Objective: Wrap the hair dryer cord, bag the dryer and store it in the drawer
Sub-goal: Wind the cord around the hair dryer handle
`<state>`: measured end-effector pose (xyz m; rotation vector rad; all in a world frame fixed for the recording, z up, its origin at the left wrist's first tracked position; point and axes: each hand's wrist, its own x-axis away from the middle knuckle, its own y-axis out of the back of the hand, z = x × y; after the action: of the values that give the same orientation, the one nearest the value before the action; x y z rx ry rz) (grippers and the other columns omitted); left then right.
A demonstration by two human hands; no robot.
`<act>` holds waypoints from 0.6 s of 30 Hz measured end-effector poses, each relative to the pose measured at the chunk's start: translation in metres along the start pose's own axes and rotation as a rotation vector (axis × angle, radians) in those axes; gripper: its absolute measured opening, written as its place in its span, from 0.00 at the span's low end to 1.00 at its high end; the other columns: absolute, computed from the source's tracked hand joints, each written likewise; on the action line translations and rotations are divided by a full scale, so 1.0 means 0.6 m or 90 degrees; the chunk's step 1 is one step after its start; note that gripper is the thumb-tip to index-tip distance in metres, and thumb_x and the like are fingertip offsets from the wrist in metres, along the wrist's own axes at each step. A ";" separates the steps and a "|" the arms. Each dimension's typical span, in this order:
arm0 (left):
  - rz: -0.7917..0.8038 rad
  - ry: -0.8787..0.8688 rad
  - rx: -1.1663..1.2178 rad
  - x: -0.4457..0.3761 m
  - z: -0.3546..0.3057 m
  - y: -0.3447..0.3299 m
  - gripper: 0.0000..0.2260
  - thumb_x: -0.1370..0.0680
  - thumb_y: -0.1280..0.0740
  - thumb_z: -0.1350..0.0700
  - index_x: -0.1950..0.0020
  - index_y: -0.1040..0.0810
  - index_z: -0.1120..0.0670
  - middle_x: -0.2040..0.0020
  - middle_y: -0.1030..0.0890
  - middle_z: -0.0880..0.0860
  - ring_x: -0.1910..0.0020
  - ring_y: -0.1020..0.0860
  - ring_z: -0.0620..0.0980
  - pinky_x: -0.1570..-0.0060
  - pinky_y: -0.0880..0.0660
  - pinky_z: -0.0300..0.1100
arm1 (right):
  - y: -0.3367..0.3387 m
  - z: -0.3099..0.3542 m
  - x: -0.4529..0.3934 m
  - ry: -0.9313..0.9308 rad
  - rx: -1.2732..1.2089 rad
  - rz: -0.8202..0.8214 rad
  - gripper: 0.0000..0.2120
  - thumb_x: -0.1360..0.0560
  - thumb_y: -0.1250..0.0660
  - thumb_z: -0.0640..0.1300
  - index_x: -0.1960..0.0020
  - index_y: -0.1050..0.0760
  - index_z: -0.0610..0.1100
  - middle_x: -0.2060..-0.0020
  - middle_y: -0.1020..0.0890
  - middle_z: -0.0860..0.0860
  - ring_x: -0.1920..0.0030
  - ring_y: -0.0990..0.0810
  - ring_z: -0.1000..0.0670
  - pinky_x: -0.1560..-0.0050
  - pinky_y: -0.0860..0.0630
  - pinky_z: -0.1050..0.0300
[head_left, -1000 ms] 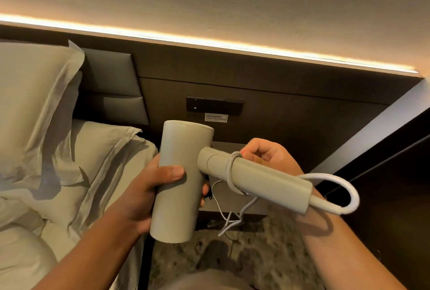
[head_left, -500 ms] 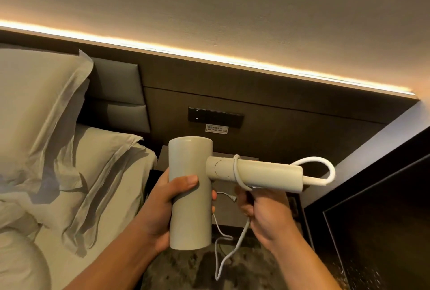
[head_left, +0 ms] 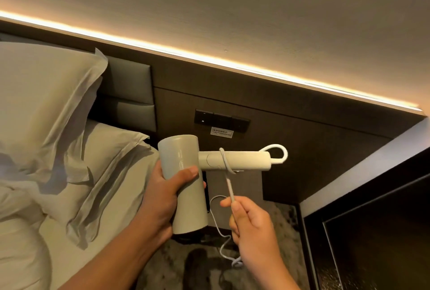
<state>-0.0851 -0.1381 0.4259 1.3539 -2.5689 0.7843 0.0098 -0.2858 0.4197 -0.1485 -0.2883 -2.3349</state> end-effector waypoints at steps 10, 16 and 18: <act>-0.059 -0.110 -0.305 0.014 0.029 0.020 0.30 0.38 0.23 0.43 0.41 0.33 0.39 0.46 0.24 0.49 0.49 0.21 0.51 0.58 0.20 0.47 | 0.030 0.017 0.045 0.009 0.190 0.011 0.11 0.19 0.37 0.46 0.55 0.19 0.56 0.76 0.24 0.59 0.72 0.29 0.61 0.70 0.32 0.68; 0.045 -0.165 -0.507 0.028 0.041 0.036 0.33 0.34 0.21 0.44 0.40 0.40 0.33 0.47 0.29 0.36 0.49 0.24 0.38 0.64 0.28 0.28 | 0.058 0.027 0.043 0.013 0.333 0.031 0.12 0.20 0.36 0.48 0.60 0.20 0.57 0.61 0.19 0.65 0.57 0.23 0.63 0.64 0.29 0.72; 0.091 -0.166 -0.546 0.034 0.035 0.038 0.33 0.34 0.21 0.43 0.41 0.41 0.31 0.47 0.30 0.35 0.49 0.25 0.35 0.65 0.28 0.27 | 0.066 0.027 0.042 0.041 0.364 0.040 0.13 0.20 0.35 0.47 0.62 0.20 0.56 0.59 0.19 0.65 0.55 0.23 0.61 0.62 0.28 0.70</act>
<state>-0.1128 -0.1533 0.4066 1.0226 -2.6667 -0.5008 0.0206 -0.3257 0.4469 0.1955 -0.8854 -2.0991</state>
